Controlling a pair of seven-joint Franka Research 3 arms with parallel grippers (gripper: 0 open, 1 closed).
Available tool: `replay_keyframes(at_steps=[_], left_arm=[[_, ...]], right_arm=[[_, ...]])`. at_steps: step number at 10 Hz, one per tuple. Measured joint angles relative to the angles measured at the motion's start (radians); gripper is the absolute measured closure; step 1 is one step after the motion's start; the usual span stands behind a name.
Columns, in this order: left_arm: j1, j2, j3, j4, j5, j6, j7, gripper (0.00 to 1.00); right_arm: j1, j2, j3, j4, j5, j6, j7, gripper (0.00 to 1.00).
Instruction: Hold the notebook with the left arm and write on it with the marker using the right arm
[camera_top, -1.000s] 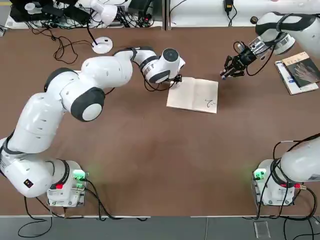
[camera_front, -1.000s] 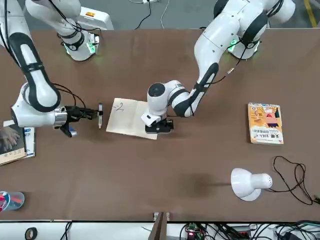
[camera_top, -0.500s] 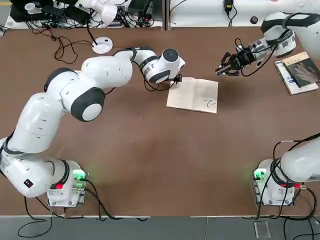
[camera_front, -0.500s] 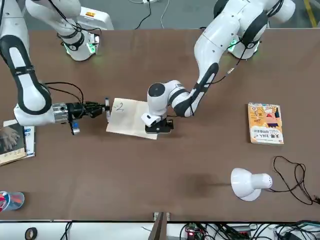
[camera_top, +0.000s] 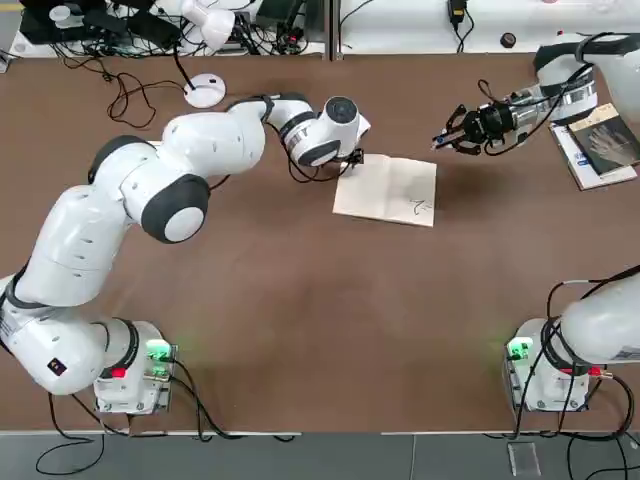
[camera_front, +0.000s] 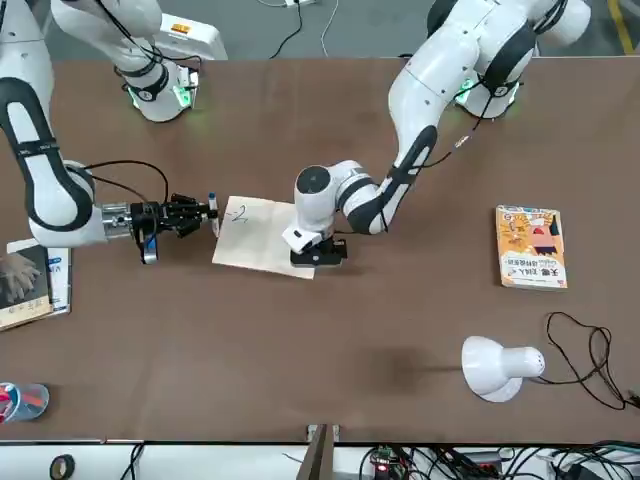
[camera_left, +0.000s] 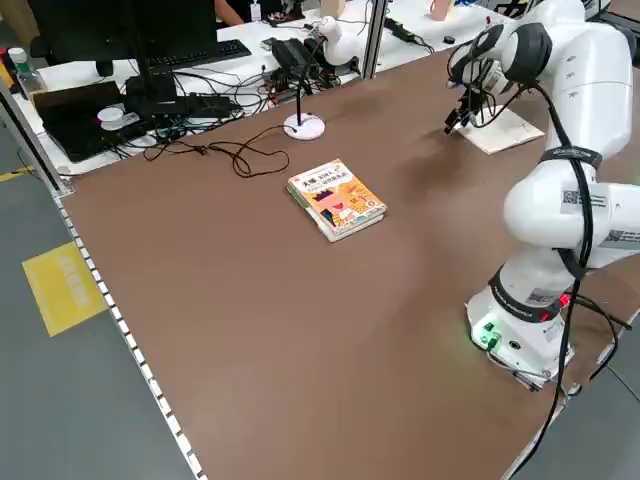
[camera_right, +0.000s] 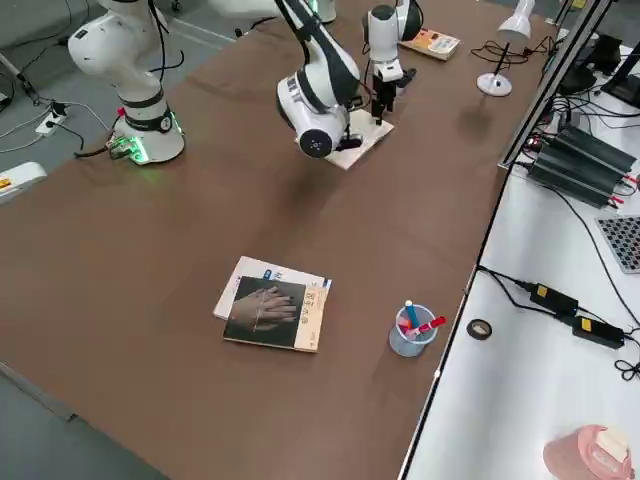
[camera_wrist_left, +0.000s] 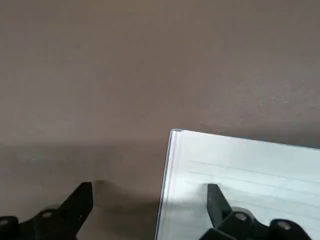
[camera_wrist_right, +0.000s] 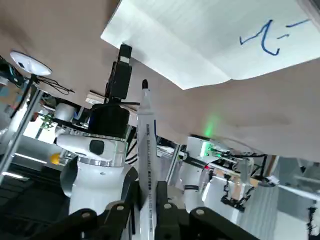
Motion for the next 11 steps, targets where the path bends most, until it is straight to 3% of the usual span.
replay_keyframes(at_steps=[11], left_arm=[[0.000, 0.000, 0.000, 0.000, 0.000, 0.000, 0.003, 0.00]], right_arm=[[0.019, 0.095, -0.014, -0.088, 0.052, 0.062, -0.187, 0.83]])
